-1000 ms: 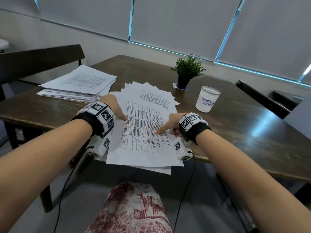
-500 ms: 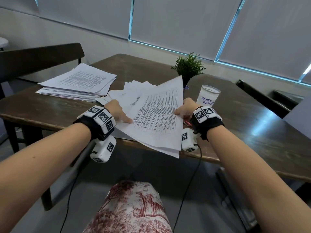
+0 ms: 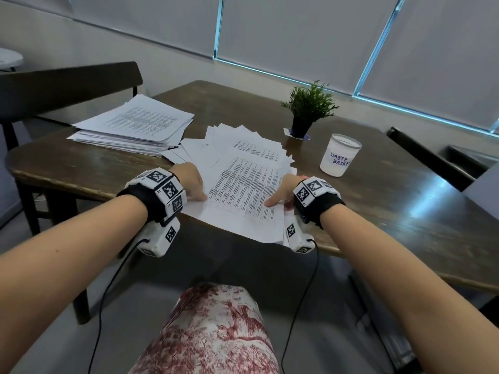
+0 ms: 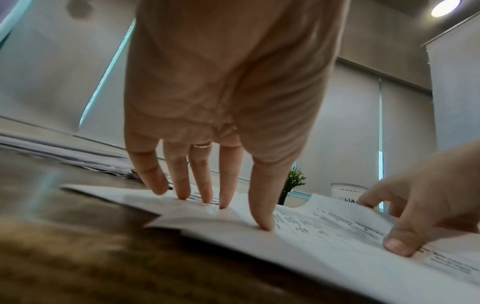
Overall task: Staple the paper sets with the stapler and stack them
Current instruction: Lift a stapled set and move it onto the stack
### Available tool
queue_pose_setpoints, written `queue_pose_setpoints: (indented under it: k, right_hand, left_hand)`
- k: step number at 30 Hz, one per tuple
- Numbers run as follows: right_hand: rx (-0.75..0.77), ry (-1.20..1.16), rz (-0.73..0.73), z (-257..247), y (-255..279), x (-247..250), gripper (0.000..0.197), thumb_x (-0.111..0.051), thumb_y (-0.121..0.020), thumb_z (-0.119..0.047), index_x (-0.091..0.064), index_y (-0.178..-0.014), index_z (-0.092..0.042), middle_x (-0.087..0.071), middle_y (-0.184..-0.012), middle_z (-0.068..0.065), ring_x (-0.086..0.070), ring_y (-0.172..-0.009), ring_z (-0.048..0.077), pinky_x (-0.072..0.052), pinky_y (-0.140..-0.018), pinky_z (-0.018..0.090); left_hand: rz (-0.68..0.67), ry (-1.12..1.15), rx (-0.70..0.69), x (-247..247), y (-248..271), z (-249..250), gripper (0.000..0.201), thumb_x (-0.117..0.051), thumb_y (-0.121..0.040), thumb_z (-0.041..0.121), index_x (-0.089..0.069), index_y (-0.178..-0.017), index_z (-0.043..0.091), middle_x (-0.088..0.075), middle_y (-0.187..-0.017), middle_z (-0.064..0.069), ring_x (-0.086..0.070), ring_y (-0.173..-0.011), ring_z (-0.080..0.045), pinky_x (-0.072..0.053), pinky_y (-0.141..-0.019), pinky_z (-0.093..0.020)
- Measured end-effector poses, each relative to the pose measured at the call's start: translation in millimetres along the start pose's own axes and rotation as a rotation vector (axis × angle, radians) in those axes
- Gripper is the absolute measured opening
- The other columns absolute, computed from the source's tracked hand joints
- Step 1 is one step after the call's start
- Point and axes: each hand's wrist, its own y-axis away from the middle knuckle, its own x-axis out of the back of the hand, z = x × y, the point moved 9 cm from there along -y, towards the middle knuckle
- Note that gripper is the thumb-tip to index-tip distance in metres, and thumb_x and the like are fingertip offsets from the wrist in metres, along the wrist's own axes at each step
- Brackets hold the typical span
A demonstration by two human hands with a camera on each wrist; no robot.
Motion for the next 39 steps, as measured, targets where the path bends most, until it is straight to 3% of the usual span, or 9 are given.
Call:
queue_pose_setpoints:
  k: [2,6,12,17,23,27,31,35,39]
  right_hand:
    - [0.016,-0.023,0.016,1,-6,1,0.030,-0.078,-0.081,-0.015,-0.063,-0.104,-0.003,-0.068,-0.101,0.012,-0.062,-0.083,0.023,-0.052,-0.092,0.040]
    - [-0.025,-0.138,0.296,14,-12,47,0.031,-0.070,-0.081,-0.007,-0.064,-0.110,0.002,-0.070,-0.096,0.015,-0.069,-0.087,0.032,-0.057,-0.083,0.044]
    - [0.011,-0.373,0.647,36,-11,133,0.030,-0.065,-0.084,-0.019,-0.061,-0.110,-0.005,-0.066,-0.111,0.019,-0.063,-0.104,0.038,-0.053,-0.089,0.049]
    - [-0.021,-0.309,0.524,50,-26,132,0.022,-0.068,-0.078,-0.008,-0.065,-0.097,0.001,-0.070,-0.098,0.020,-0.068,-0.091,0.034,-0.056,-0.079,0.047]
    - [-0.044,-0.159,0.432,48,-6,109,0.021,-0.065,-0.085,-0.002,-0.061,-0.102,0.008,-0.067,-0.106,0.025,-0.065,-0.093,0.034,-0.050,-0.074,0.038]
    - [-0.049,-0.137,0.415,51,-9,106,0.017,-0.066,-0.085,-0.006,-0.052,-0.076,-0.004,-0.061,-0.090,0.016,-0.060,-0.081,0.028,-0.050,-0.073,0.037]
    - [-0.036,-0.164,0.353,52,-16,98,0.019,-0.072,-0.081,-0.010,-0.062,-0.092,0.000,-0.068,-0.096,0.016,-0.066,-0.086,0.031,-0.053,-0.077,0.035]
    - [-0.053,-0.155,0.226,54,-19,77,0.042,-0.078,-0.081,-0.020,-0.063,-0.114,0.002,-0.068,-0.109,0.008,-0.064,-0.098,0.026,-0.052,-0.088,0.037]
    - [0.027,-0.158,0.135,41,-23,51,0.042,-0.077,-0.082,-0.023,-0.065,-0.115,0.000,-0.069,-0.108,0.006,-0.065,-0.094,0.022,-0.052,-0.084,0.031]
  left_hand:
    - [-0.013,0.067,0.000,5,0,-8,0.053,-0.079,-0.080,0.031,-0.064,-0.124,0.008,-0.064,-0.122,-0.008,-0.059,-0.095,-0.019,-0.048,-0.082,-0.026]
    - [0.050,0.101,0.010,32,-3,-22,0.030,-0.078,-0.080,0.026,-0.069,-0.105,0.013,-0.067,-0.103,-0.010,-0.056,-0.084,-0.021,-0.047,-0.075,-0.027]
    - [0.238,0.110,0.001,77,-17,-22,0.034,-0.077,-0.081,0.023,-0.073,-0.111,0.007,-0.070,-0.114,-0.010,-0.064,-0.103,-0.027,-0.050,-0.083,-0.031]
    - [0.147,0.060,-0.038,50,-33,5,0.039,-0.074,-0.081,0.043,-0.072,-0.093,0.007,-0.071,-0.103,-0.008,-0.065,-0.095,-0.025,-0.052,-0.090,-0.034]
    - [-0.014,-0.006,-0.026,15,-34,47,0.071,-0.079,-0.051,0.074,-0.054,-0.073,0.011,-0.062,-0.071,-0.003,-0.060,-0.071,-0.020,-0.051,-0.072,-0.030]
    - [-0.057,-0.054,-0.067,5,-32,57,0.060,-0.090,-0.046,0.059,-0.057,-0.067,0.013,-0.062,-0.063,0.000,-0.060,-0.063,-0.017,-0.052,-0.066,-0.025]
    - [-0.123,0.036,-0.082,5,-22,61,0.037,-0.093,-0.047,0.026,-0.059,-0.039,0.015,-0.056,-0.040,0.004,-0.052,-0.039,-0.013,-0.039,-0.041,-0.017]
    - [0.075,0.173,-0.111,26,-23,74,0.027,-0.058,-0.096,0.025,-0.059,-0.088,0.000,-0.062,-0.097,-0.014,-0.060,-0.088,-0.030,-0.046,-0.078,-0.032]
    - [0.113,0.226,-0.108,26,-20,85,0.046,-0.077,-0.081,0.039,-0.040,-0.071,0.013,-0.048,-0.074,-0.001,-0.053,-0.080,-0.021,-0.041,-0.070,-0.030]
